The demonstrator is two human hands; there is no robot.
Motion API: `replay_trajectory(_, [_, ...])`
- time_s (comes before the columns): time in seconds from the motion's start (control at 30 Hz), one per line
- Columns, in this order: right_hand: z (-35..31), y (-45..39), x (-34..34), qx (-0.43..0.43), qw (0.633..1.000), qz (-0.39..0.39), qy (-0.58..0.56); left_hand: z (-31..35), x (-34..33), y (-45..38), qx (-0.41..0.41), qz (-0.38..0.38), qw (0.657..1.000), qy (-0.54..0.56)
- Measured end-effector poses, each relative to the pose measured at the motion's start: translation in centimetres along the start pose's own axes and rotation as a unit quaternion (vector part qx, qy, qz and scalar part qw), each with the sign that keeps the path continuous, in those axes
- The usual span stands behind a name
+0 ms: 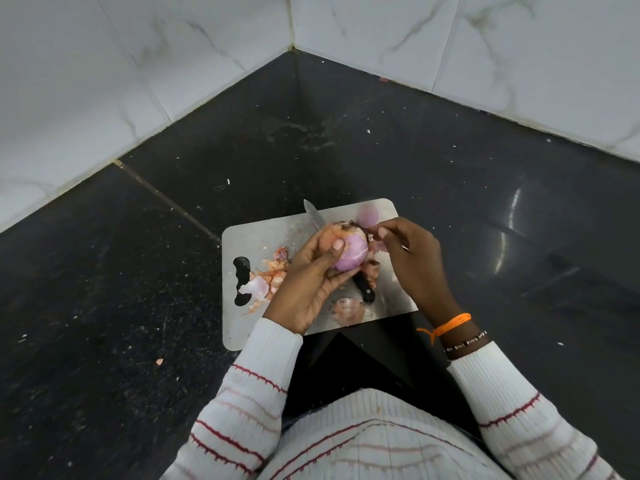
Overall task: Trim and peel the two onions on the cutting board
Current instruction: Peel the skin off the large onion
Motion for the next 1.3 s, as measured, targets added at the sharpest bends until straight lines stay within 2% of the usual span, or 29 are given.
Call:
replay_trajectory(0.17, [-0.9, 0.4, -0.2, -0.014, 0.999, -0.023, -0.047, -0.3, 0.1, 0.1, 0.006, 0.041, 0.999, -0.008])
replay_trajectory(0.77, [-0.2, 0.2, 0.4, -0.003, 0.997, -0.033, -0.067, -0.1, -0.6, 0.4, 0.000, 0.043, 0.999, 0.021])
replay_trajectory(1.13, [0.1, -0.1, 0.1, 0.010, 0.997, -0.032, -0.064, -0.1, -0.2, 0.4, -0.002, 0.055, 0.998, -0.003])
replay_trajectory(1.3, [0.2, -0.1, 0.2, 0.013, 0.998, -0.004, -0.066, -0.2, -0.6, 0.6, 0.001, 0.050, 0.999, 0.005])
Point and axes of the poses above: each hand's wrist, its own y-axis away from the middle knuckle, its own x-axis out of the back of the hand, z = x × y, the point moved 4 cm from there along -y, towards the middle knuckle, and after that the axes turned 5 degrees about -x, right-handed, at the moved point
